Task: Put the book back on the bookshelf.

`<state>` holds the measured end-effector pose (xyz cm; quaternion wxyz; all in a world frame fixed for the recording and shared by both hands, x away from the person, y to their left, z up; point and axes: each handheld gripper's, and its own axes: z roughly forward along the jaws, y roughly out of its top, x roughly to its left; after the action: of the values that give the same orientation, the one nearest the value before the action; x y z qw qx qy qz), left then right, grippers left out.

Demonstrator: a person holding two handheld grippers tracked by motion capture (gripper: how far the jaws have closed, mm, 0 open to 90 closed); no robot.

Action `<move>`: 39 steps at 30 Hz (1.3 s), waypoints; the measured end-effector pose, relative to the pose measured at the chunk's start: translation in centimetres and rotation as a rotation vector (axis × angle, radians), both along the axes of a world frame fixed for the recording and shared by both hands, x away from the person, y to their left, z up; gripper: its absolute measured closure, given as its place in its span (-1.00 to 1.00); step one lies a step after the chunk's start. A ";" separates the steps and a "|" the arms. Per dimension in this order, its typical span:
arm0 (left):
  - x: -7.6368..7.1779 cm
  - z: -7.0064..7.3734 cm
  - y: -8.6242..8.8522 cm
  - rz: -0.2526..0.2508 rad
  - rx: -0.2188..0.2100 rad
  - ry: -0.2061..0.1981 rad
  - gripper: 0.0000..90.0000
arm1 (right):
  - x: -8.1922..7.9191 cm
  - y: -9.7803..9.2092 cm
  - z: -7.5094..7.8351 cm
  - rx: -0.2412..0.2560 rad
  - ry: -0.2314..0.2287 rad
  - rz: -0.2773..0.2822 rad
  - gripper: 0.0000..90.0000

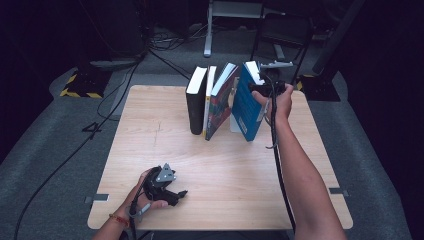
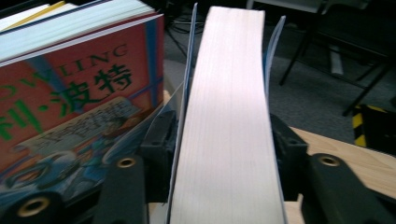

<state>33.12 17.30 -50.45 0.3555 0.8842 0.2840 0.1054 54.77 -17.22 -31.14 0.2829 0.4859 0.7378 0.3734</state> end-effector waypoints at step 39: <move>0.0 0.0 -0.1 0.006 -0.004 0.000 -0.67 | -4.5 -2.4 -1.1 -0.066 -0.020 0.164 -0.33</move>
<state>33.10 17.21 -50.48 0.3569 0.8827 0.2869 0.1062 50.28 -19.59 -32.22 0.2747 0.4106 0.7841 0.3757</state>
